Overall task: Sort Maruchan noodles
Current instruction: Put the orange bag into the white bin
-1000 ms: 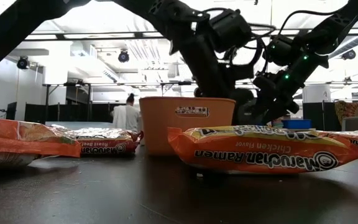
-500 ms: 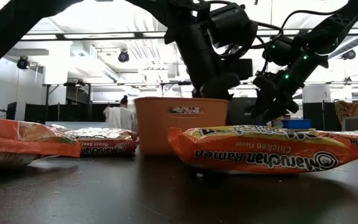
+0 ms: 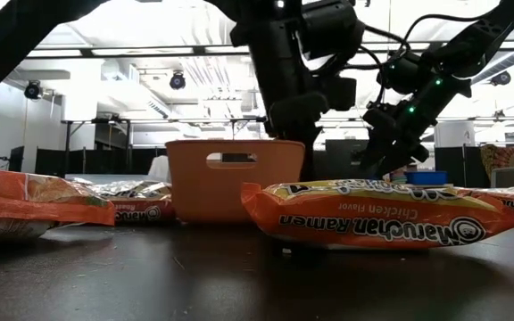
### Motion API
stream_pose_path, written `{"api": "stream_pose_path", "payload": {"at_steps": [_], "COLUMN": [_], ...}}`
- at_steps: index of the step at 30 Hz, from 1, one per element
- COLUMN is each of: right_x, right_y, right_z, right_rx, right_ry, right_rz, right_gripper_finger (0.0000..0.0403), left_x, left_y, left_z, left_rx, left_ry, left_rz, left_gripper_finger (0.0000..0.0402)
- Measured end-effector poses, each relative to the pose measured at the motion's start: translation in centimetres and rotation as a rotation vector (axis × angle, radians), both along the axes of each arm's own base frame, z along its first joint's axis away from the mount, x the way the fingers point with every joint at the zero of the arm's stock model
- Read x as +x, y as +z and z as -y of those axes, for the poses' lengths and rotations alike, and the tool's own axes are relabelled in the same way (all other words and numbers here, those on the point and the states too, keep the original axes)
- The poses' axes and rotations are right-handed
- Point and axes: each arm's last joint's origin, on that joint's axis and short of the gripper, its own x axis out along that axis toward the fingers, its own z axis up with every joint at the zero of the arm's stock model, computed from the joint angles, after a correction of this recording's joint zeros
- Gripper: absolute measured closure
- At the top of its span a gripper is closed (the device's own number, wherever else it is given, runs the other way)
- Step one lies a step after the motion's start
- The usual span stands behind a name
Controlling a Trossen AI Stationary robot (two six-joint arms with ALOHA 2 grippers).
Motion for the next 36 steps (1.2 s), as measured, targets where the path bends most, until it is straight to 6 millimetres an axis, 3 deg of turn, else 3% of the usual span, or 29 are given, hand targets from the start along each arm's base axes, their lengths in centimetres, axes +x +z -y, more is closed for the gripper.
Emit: {"api": "stream_pose_path", "payload": {"at_steps": [10,22,36], "right_x": [-0.1,-1.8,-2.0], "right_y": [0.0,0.3,-0.1], "right_z": [0.0,0.7,0.9], "right_rx": [0.004,0.006,0.042], "right_ry": [-0.002,-0.035,0.025], "right_rz": [-0.005,-0.022,0.039], "right_gripper_finger": [0.0113,0.0113,0.0113], "left_x": [1.8,2.7,3.7], "left_y": [0.9,0.5,-1.6], "left_z": [-1.2,-6.7,-7.1], "left_rx": [0.107,0.145,0.147], "left_ry": [-0.079,0.025,0.024], "left_rz": [0.189,0.314,0.351], "left_gripper_finger": [0.0402,0.0402,0.0402]}}
